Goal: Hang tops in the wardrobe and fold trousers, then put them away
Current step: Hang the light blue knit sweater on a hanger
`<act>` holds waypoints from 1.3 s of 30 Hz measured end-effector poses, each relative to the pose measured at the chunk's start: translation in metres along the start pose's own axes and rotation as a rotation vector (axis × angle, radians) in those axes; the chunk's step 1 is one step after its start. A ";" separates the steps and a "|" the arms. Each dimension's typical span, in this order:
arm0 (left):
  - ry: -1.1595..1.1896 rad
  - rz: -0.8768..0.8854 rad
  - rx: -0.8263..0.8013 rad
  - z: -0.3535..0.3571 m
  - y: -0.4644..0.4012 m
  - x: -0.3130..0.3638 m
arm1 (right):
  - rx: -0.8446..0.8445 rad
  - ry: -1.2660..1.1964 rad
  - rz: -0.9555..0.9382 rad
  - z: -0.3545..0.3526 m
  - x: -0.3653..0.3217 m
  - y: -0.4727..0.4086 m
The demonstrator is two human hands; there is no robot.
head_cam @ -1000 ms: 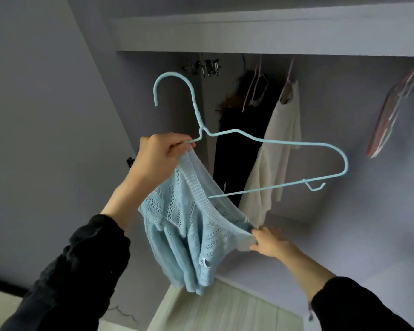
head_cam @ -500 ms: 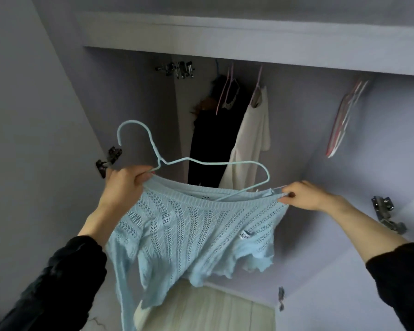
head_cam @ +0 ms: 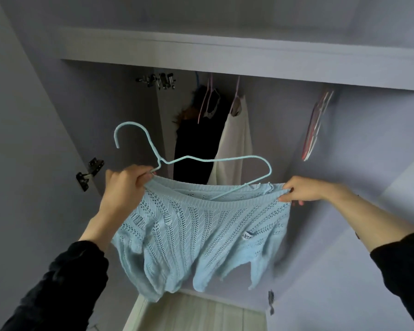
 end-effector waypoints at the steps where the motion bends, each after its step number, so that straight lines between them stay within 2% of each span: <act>1: 0.003 0.013 -0.007 0.002 0.000 0.002 | -0.011 -0.011 -0.005 -0.001 -0.002 0.001; 16: -0.143 0.038 0.010 0.005 -0.001 0.007 | 0.047 0.041 -0.104 -0.031 -0.031 0.012; 22: -0.203 0.130 -0.051 0.022 0.001 0.028 | 0.225 0.241 -0.254 -0.053 -0.081 0.037; 27: -0.117 0.179 -0.033 0.030 -0.007 0.050 | 0.406 0.326 -0.406 -0.056 -0.136 0.064; 30: -0.058 0.192 -0.011 0.031 -0.012 0.059 | 0.404 0.224 -0.425 -0.044 -0.150 0.065; 36: 0.059 0.158 -0.010 0.031 -0.014 0.058 | 0.291 -0.262 -0.344 -0.015 -0.125 0.046; 39: 0.116 0.155 -0.008 0.029 -0.012 0.054 | 0.301 -0.381 -0.336 -0.003 -0.122 0.042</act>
Point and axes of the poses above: each hand's wrist, its own y-axis away from the middle knuckle, its own z-axis out of the palm, x = y × z, the point moved 10 cm from there along -y, towards the middle knuckle, and after that the axes turned 12 degrees about z, right-handed, at the moved point
